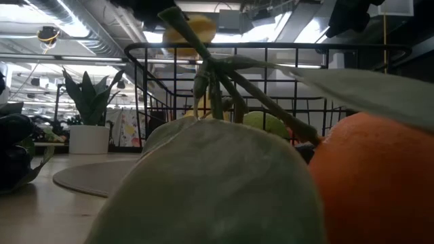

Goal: Build produce basket
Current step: Put the yellow star fruit into the wire basket

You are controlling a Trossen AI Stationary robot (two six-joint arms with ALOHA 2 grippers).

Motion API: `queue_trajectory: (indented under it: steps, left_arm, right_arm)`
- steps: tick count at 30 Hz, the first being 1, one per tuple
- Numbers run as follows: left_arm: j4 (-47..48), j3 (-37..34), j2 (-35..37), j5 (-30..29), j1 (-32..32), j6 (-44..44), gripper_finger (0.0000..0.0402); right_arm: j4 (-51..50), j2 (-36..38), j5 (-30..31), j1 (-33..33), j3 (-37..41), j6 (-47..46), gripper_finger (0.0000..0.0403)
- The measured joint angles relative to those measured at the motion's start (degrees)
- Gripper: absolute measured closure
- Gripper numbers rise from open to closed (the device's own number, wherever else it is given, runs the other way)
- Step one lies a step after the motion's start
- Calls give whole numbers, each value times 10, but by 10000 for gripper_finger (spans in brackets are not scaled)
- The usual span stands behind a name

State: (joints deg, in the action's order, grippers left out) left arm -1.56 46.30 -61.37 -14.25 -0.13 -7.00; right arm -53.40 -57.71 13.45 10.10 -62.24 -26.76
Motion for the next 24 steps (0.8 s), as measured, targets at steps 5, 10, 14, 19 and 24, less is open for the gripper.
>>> queue_trajectory:
  steps: [5, 10, 14, 19, 24]
  left_arm:
    - [-61, 0, -1, -1, -33, -11, 396]
    - [-87, 0, -10, 1, -65, -27, 396]
    - [-112, 0, -11, 30, -82, -42, 396]
    - [-135, -1, -32, 84, -84, -69, 396]
    - [-150, 0, -54, 96, -79, -86, 396]
  right_arm:
    - [0, 0, 0, 0, 0, 0, 289]
    - [0, 0, 0, 0, 0, 0, 289]
    - [0, 0, 0, 0, 0, 0, 289]
    - [1, 0, 0, 0, 0, 0, 289]
    - [4, 0, 0, 0, 0, 0, 289]
